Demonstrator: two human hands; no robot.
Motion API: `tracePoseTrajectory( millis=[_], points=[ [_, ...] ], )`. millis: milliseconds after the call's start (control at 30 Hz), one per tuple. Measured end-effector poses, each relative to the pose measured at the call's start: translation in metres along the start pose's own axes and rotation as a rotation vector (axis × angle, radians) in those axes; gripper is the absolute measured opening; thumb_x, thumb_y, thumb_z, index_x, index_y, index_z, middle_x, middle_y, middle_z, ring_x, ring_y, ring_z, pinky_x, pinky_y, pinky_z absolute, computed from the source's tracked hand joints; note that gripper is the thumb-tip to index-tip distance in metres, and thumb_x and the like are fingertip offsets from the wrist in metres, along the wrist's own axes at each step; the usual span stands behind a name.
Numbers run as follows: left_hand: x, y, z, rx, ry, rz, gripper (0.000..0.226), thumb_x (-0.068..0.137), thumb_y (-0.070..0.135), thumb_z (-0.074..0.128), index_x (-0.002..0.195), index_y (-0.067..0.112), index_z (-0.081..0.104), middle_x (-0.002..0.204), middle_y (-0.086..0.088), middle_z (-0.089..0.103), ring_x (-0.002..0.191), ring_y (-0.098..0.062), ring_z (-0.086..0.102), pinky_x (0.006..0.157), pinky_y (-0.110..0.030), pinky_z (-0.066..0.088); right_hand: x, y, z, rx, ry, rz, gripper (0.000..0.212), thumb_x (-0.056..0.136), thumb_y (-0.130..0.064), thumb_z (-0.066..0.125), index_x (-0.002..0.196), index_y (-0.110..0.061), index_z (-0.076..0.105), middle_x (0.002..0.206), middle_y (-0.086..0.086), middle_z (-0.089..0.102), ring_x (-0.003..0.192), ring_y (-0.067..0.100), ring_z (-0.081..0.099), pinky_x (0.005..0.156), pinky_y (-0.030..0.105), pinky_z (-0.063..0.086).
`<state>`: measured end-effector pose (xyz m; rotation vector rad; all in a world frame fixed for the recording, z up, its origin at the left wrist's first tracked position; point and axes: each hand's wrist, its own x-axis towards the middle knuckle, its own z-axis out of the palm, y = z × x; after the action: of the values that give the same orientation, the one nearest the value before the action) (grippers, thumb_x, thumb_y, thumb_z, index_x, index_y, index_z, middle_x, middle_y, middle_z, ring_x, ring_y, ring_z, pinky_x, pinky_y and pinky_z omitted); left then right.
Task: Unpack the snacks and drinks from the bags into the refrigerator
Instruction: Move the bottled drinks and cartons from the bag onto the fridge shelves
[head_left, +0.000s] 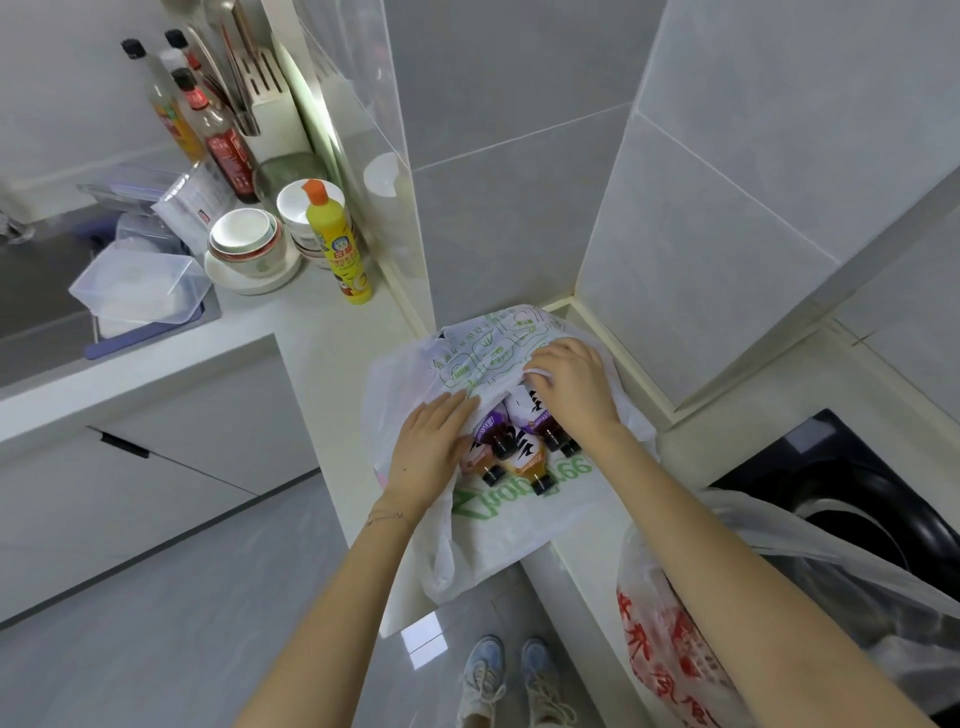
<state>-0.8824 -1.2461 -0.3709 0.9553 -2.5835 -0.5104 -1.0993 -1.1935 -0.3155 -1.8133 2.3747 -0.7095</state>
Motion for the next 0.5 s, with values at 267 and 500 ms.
tracePoseTrajectory(
  millis=[267,500],
  points=[
    [0.018,-0.017,0.003,0.003,0.002,0.003,0.040,0.096,0.034,0.039,0.122,0.022,0.067,0.135,-0.004,0.060,0.126,-0.032,0.054,0.103,-0.051,0.043,0.007,0.009,0.000,-0.105,-0.273,-0.056,0.042,0.088,-0.042,0.063,0.124,-0.019,0.065,0.147,0.001,0.046,0.143,0.023,0.028,0.117,0.041,0.008],
    [0.015,-0.019,0.008,-0.167,-0.058,-0.238,0.062,0.089,0.062,0.041,0.140,0.027,0.051,0.152,0.003,0.041,0.142,-0.025,0.035,0.110,-0.051,0.035,-0.016,-0.002,0.004,-0.022,-0.007,-0.160,0.059,0.078,-0.061,0.060,0.118,-0.018,0.067,0.127,0.004,0.060,0.124,0.027,0.046,0.109,0.039,0.026]
  ],
)
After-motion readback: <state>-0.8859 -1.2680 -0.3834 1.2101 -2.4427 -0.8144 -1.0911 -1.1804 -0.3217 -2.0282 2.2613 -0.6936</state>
